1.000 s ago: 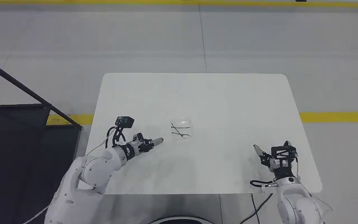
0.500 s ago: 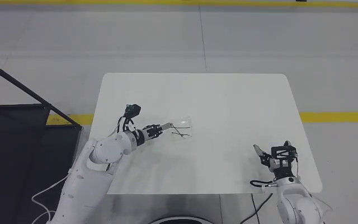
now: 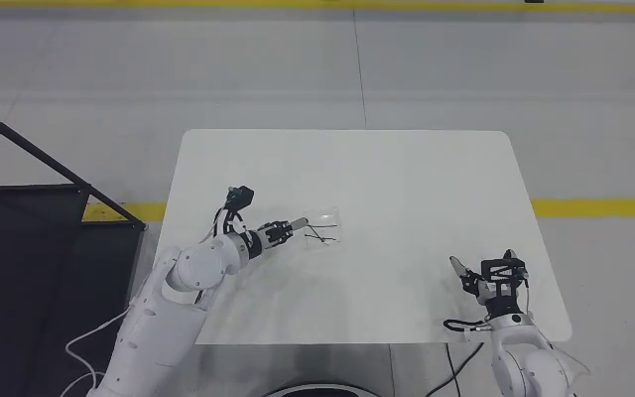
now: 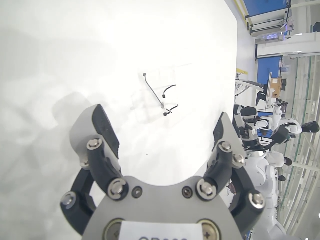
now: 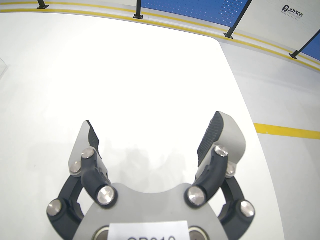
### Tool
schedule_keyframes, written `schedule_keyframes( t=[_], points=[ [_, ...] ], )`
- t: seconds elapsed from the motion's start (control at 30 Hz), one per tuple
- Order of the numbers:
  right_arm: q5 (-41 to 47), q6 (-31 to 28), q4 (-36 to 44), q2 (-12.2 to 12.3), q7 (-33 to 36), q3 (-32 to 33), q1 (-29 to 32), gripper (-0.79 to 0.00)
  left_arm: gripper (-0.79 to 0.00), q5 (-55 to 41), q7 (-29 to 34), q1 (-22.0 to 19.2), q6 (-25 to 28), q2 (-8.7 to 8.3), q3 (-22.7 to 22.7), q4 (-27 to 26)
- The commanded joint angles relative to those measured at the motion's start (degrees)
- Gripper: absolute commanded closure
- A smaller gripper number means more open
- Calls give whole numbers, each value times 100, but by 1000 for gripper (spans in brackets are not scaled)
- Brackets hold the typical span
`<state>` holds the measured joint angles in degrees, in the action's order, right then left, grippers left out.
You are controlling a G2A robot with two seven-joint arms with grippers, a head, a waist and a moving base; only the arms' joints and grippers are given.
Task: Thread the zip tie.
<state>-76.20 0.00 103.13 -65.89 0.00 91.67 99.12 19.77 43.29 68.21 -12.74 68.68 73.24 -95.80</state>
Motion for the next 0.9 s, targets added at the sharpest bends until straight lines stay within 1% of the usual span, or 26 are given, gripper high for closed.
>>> schedule_keyframes(
  t=[0.0,0.07,0.13,0.27,0.33,0.4,0.53,0.6,0.67,0.7,0.73,0.8,0.87],
  points=[
    [0,0,0,0,0,0,0,-785,-785,-29,-11,-113,-30,13,-70,79],
    [0,0,0,0,0,0,0,-785,-785,-62,-21,-213,-47,26,-132,181],
    [0,0,0,0,0,0,0,-785,-708,-80,-30,-296,-42,38,-194,293],
    [0,0,0,0,0,0,0,-785,-665,-94,-59,-406,-4,55,-300,493],
    [0,0,0,0,0,0,0,-785,-606,-106,-68,-445,14,60,-334,569],
    [0,0,0,0,0,0,0,-785,-622,-131,-90,-473,24,66,-357,621],
    [0,0,0,0,0,0,0,-785,-557,-147,-106,-504,32,68,-383,659],
    [0,0,0,0,0,0,0,-785,-376,-148,-107,-511,30,68,-395,654],
    [0,0,0,0,0,0,0,-785,-311,-136,-113,-517,35,67,-408,650],
    [0,0,0,0,0,0,0,-785,-265,-134,-119,-522,23,67,-415,655],
    [0,0,0,0,0,0,0,-785,-252,-135,-124,-528,16,69,-424,657],
    [0,0,0,0,0,0,0,-785,-274,-136,-146,-537,23,71,-442,662],
    [0,0,0,0,0,0,0,-785,-277,-149,-148,-549,19,73,-455,677]
  ],
)
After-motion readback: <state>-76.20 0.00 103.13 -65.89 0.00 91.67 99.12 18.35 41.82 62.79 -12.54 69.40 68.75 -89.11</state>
